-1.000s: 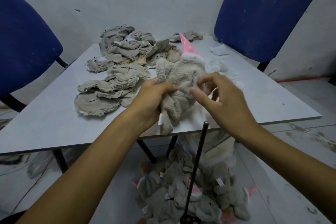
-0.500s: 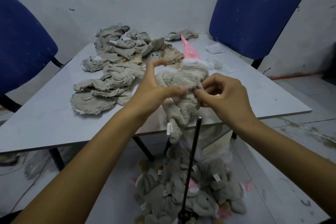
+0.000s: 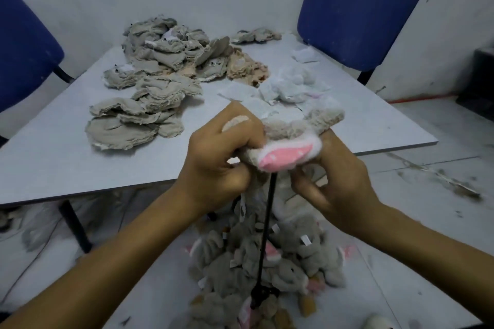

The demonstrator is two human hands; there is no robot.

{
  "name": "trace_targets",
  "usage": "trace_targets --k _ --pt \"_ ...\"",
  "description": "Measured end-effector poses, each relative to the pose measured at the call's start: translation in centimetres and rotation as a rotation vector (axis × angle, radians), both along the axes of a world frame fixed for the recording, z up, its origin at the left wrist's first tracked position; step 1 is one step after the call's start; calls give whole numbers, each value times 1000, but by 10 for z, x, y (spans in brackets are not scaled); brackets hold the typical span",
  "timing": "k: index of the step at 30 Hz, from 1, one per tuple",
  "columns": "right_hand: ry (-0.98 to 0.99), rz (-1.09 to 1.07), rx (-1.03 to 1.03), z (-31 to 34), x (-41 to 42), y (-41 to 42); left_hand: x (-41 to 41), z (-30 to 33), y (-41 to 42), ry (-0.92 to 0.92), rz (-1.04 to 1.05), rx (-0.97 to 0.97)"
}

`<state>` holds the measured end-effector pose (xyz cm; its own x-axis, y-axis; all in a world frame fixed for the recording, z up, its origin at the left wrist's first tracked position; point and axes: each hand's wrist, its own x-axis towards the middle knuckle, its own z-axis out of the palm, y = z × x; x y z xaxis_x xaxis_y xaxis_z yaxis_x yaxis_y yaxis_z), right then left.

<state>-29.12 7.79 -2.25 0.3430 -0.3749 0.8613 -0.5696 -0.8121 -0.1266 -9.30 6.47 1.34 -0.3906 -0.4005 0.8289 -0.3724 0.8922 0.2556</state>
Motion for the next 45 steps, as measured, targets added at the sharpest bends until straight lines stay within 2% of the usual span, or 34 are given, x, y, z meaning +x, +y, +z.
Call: trace_targets --k 2,5,7,10,14,18,20,21,24,26,28,30,32,35,38,40,43,45 --pt "11 18 -60 -2 5 1 3 -7 4 -90 51 -112" --pt "16 72 -61 -9 7 -1 7 -21 5 -209 54 -175" --pt "67 79 4 -21 5 -2 8 -30 5 -231 62 -125" --pt "233 73 121 -47 1 -5 7 -44 6 -164 113 24" --pt "202 109 256 -62 4 -6 4 -55 10 -170 158 95" --pt "228 133 232 -60 5 -6 6 -50 6 -147 42 181" --pt "280 117 297 -64 0 -4 6 -51 6 -73 -64 294" --pt "236 126 394 -65 -4 -3 5 -52 8 -16 -120 403" --pt "-208 99 672 -57 -16 -6 4 -55 10 3 -223 633" --pt "-247 21 510 -35 -24 -7 4 -55 12 -34 -187 664" --pt "-115 16 364 -17 -36 -14 -2 -51 15 -10 -112 610" --pt "123 6 302 -7 -41 -18 -9 -41 15 72 -68 524" --pt "314 3 203 -10 -36 -16 -12 -33 10 65 -44 448" --pt "406 53 312 -25 -18 -5 -4 -41 8 -64 -58 490" --pt "391 78 388 -25 -11 0 5 -56 9 -153 -20 538" --pt "344 90 433 -19 -10 5 5 -54 11 -127 -33 559" --pt "29 88 511 -5 -14 4 5 -40 12 130 -61 628" --pt "-162 136 512 12 -14 1 12 -31 10 196 -77 729"
